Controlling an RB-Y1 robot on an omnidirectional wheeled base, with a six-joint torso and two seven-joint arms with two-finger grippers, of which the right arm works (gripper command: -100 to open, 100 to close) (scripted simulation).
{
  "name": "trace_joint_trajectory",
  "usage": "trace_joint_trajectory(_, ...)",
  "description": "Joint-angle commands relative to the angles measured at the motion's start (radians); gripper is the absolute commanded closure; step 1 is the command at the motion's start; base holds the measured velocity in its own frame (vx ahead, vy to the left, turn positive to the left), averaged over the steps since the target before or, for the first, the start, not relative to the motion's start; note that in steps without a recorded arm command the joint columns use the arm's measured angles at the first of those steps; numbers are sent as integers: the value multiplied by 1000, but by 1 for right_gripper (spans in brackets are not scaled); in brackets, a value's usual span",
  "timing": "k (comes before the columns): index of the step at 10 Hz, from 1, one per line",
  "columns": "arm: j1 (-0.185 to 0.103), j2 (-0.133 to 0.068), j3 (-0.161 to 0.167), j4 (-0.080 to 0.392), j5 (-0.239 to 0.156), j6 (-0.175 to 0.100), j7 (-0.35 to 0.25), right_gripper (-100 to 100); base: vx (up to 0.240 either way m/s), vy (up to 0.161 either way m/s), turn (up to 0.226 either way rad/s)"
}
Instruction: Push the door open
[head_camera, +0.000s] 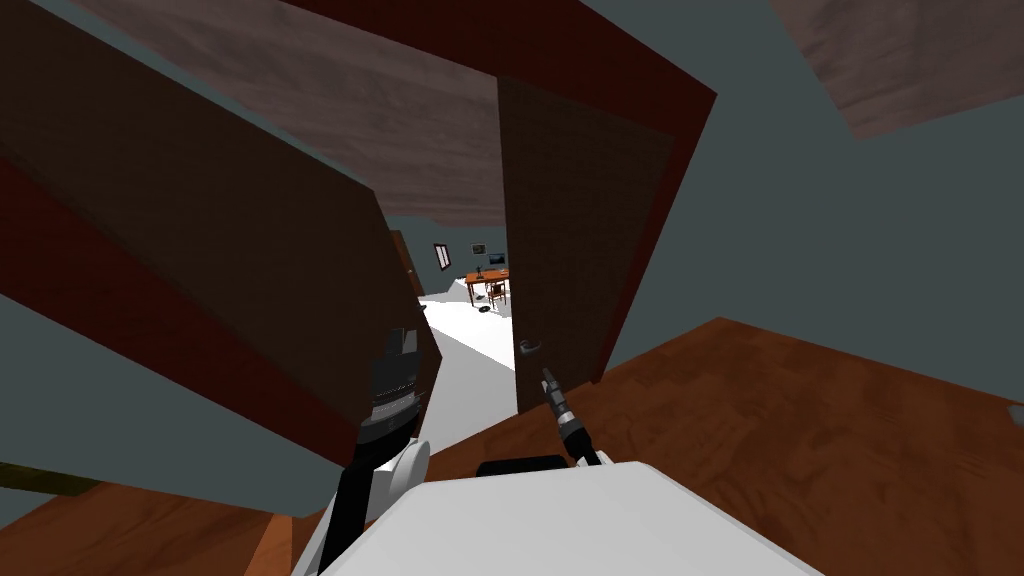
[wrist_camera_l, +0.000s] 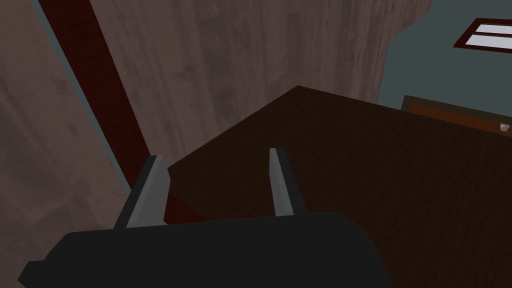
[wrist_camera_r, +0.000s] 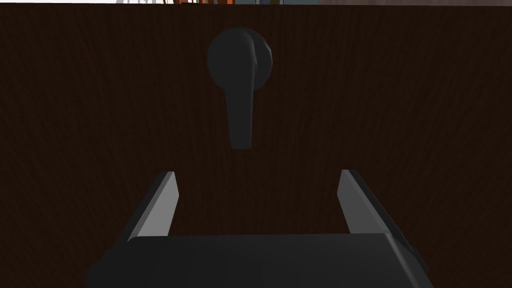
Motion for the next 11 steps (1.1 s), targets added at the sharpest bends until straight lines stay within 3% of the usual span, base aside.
trace_joint_trajectory(1,-11,3,6,34,-3,-7,-4,-100,45,-90,51)
trace_joint_trajectory(6,-21,1,-2,48,-5,-8,-1,-100,111,3,23)
trace_joint_trajectory(11,-43,18,-18,77,-10,-13,3,-100,181,50,26)
